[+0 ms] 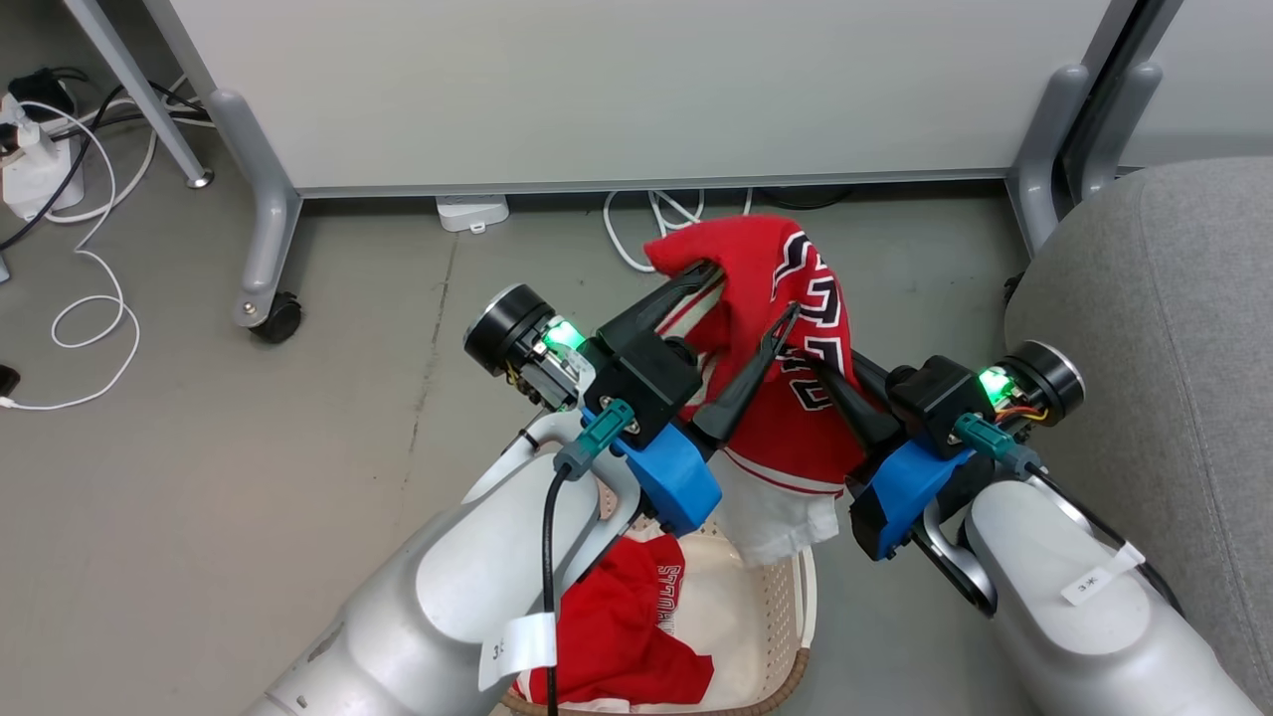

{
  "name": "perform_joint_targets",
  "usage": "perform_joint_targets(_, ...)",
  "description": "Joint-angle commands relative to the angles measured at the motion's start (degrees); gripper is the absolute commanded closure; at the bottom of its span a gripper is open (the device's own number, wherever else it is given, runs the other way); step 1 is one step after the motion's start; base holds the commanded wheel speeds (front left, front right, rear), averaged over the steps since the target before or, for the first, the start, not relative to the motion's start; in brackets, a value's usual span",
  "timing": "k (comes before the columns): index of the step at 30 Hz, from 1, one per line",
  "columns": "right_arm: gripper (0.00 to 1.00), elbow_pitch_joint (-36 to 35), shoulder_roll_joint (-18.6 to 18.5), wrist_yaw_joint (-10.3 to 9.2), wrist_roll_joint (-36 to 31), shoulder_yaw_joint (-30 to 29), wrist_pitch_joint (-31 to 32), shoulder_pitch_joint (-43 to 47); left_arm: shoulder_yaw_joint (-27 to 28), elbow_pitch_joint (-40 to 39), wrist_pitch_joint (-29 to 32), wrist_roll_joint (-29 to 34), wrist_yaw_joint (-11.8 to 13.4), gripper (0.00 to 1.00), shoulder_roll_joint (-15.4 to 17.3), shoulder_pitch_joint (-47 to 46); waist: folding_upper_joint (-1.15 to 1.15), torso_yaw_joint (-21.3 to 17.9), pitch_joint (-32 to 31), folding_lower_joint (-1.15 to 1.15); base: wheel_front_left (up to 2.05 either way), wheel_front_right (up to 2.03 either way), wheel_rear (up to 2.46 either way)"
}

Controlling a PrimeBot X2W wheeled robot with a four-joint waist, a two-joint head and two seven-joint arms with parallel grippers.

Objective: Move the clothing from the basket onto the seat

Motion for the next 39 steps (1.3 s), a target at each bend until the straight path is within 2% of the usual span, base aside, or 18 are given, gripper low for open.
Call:
perform_joint_targets(1, 1.00, -0.45, 0.23, 0.01, 0.11, -0.43, -0.04, 0.91, 0.08, 0.21, -0.15, 0.36, 0.34, 0.00, 0.17, -0.03, 0.00, -0.08, 0.02, 0.00, 0.00, 0.00, 0.00)
perform_joint_targets(6, 1.00, -1.72, 0.63, 0.01, 0.87, -2.35, -0.05, 1.50, 0.39, 0.17, -0.15, 0.55, 0.63, 0.00, 0.71, 0.79, 0.00, -0.70, 0.44, 0.00, 0.00, 0.00, 0.00)
perform_joint_targets(12, 1.00, -4.48, 1.23, 0.01, 1.27, -6.00, -0.05, 2.36, 0.92, -0.04, -0.14, 0.50, 0.88, 0.00, 1.44, 1.49, 0.00, -3.45, 1.79, 0.00, 0.00, 0.00, 0.00)
perform_joint_targets(26, 1.00, -12.48, 1.51, 0.01, -0.21, -16.56, -0.05, 7.52, 0.41, -2.43, -0.15, 1.88, 0.78, 0.00, 2.20, 1.77, 0.00, -14.27, 4.49, 0.00, 0.00, 0.00, 0.00)
perform_joint_targets(39, 1.00, -20.29, 2.04, 0.01, -1.45, -26.48, -0.06, 13.98, -0.78, -3.36, -0.14, 3.40, -0.10, 0.00, 2.18, 1.42, 0.00, -22.40, 6.80, 0.00, 0.00, 0.00, 0.00)
